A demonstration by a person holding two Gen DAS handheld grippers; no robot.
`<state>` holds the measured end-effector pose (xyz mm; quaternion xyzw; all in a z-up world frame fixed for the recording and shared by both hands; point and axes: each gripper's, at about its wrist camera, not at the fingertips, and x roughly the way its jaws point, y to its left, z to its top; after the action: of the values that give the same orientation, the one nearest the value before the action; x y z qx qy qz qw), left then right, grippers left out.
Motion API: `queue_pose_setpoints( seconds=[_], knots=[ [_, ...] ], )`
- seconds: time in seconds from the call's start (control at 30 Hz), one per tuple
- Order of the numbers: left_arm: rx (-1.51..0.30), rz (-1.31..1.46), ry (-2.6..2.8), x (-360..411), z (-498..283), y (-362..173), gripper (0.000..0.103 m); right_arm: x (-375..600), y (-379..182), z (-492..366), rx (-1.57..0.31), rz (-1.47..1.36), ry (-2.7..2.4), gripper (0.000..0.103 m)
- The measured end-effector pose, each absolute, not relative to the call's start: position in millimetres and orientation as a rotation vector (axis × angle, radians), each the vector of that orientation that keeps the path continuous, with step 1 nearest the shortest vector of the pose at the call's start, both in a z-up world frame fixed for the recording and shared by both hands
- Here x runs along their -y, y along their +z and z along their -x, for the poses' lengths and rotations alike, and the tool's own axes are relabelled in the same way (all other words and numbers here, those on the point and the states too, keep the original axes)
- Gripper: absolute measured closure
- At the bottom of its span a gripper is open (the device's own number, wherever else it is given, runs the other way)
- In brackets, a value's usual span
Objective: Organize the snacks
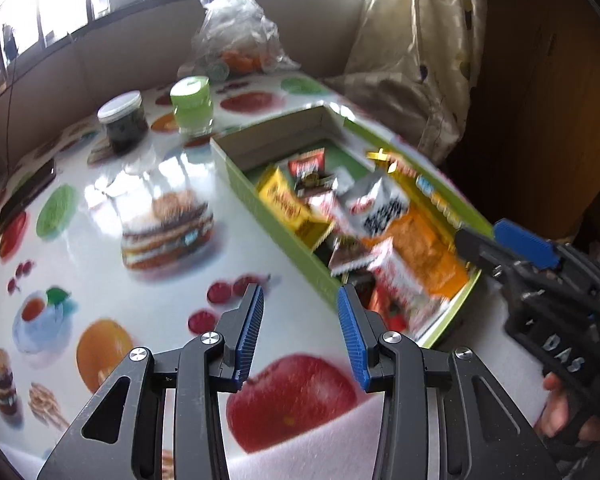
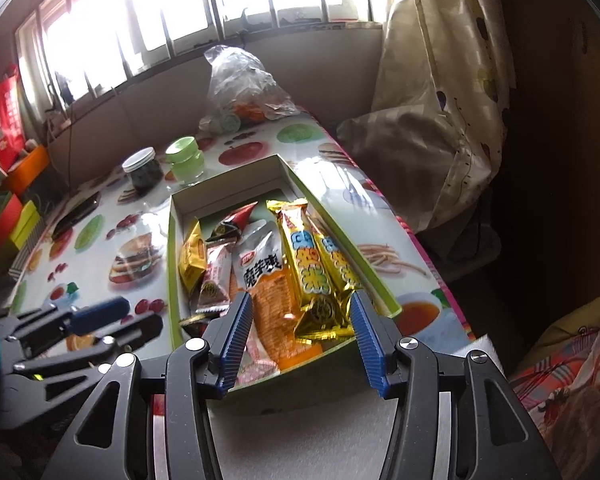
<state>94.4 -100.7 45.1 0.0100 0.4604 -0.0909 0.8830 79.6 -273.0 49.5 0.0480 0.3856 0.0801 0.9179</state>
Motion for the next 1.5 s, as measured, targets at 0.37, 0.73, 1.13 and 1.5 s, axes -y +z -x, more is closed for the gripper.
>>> queue_pose_setpoints(
  seconds=[0.37, 0.73, 1.13, 1.5],
  knots=[
    [-0.999, -0.019, -0.177, 93.8, -71.4, 26.0, 0.063, 278.1, 34.3, -50.2, -0.818, -0.083, 0.127, 0.048],
    [-1.018, -0.016, -0.178, 95.6, -57.5, 14.0, 0.063, 275.1, 9.9, -29.8, -0.863, -0.063, 0.109, 0.047],
    [-0.978, -0.064, -0.166, 105.7, -52.4, 10.3, 0.052, 263.1, 1.3, -23.6, -0.837, 0.019, 0.066, 0.044],
    [-0.971, -0.056, -0.164, 105.6, -52.1, 9.6, 0.052, 262.6, 1.7, -25.4, -0.835, 0.021, 0.057, 0.044]
  ],
)
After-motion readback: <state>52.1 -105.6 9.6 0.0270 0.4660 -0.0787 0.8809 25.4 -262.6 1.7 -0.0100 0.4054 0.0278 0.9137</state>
